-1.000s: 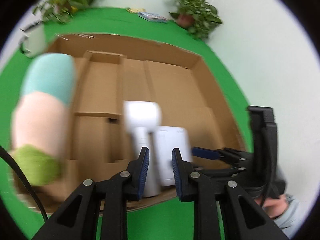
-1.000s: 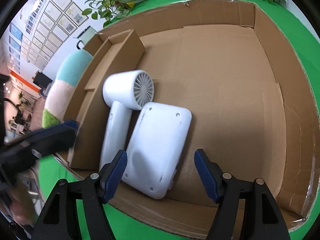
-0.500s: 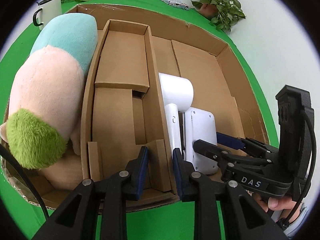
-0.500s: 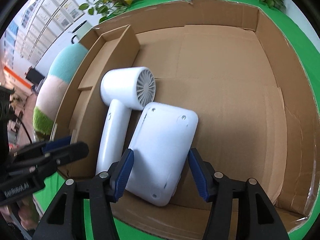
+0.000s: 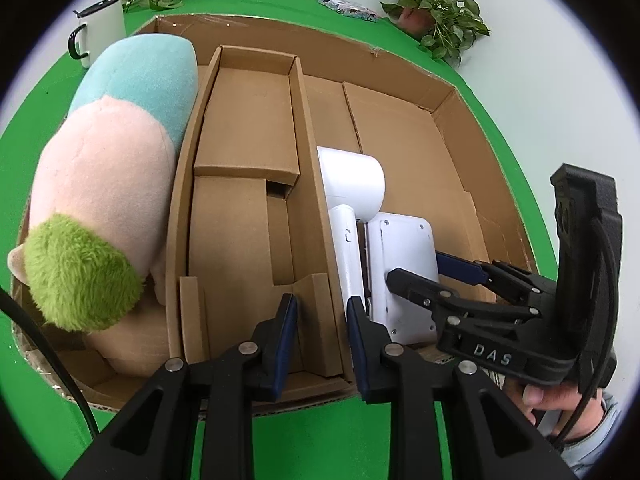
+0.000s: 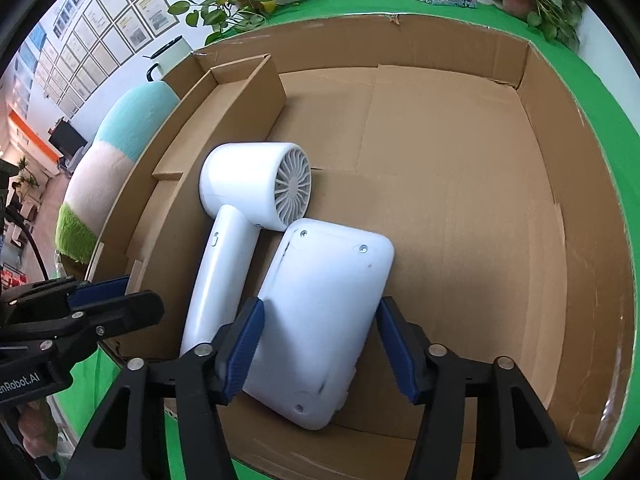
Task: Organize objects
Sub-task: 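Push the white device upright against the hair dryer with the right tool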
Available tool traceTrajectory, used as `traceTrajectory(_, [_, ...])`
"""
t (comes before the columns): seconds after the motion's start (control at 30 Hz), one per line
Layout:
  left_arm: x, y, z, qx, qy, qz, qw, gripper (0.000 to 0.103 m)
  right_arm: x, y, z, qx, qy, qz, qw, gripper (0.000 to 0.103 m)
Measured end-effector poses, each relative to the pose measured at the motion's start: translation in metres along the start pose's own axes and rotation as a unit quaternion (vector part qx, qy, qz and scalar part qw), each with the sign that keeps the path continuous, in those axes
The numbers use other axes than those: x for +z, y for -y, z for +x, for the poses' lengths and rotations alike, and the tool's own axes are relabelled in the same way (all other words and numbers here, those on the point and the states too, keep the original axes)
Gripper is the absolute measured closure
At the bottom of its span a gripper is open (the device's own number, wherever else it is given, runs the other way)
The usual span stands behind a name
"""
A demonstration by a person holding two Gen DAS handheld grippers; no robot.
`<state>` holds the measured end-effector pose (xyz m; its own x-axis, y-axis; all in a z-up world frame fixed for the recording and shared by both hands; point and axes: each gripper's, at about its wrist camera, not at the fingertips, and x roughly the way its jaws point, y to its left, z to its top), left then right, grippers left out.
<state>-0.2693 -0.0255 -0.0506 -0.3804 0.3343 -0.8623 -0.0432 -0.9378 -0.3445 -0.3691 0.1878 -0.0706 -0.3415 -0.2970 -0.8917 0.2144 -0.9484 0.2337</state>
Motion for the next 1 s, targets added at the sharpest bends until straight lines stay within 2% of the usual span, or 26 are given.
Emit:
traceTrajectory(0.17, [0.0,0.001,-0.005,0.002,0.008,0.004,1.0,0.079,0.004,0.0,0.005,0.001,-0.002,0.016,1.0,0.046])
traceTrajectory(0.23, [0.0,0.001,-0.006,0.001,0.009,0.002,1.0,0.079,0.004,0.003,0.008,0.006,-0.004,0.041,0.999,0.037])
traceTrajectory(0.33, [-0.001,0.001,-0.007,0.001,0.013,0.002,0.9999,0.079,0.003,0.002,0.015,0.001,-0.002,0.065,0.998,0.031])
traceTrajectory(0.53, [0.0,0.001,-0.007,-0.003,0.014,0.002,0.9999,0.079,0.0,-0.017,0.017,-0.041,0.013,0.033,0.999,0.035])
traceTrajectory(0.77, [-0.001,0.001,-0.006,-0.011,0.017,0.004,0.9998,0.079,-0.003,-0.025,0.016,-0.044,0.002,-0.012,0.999,0.038])
traceTrajectory(1.0, [-0.001,0.006,-0.011,-0.012,0.027,0.009,0.9995,0.079,-0.005,-0.021,0.01,-0.037,-0.008,0.015,0.999,0.038])
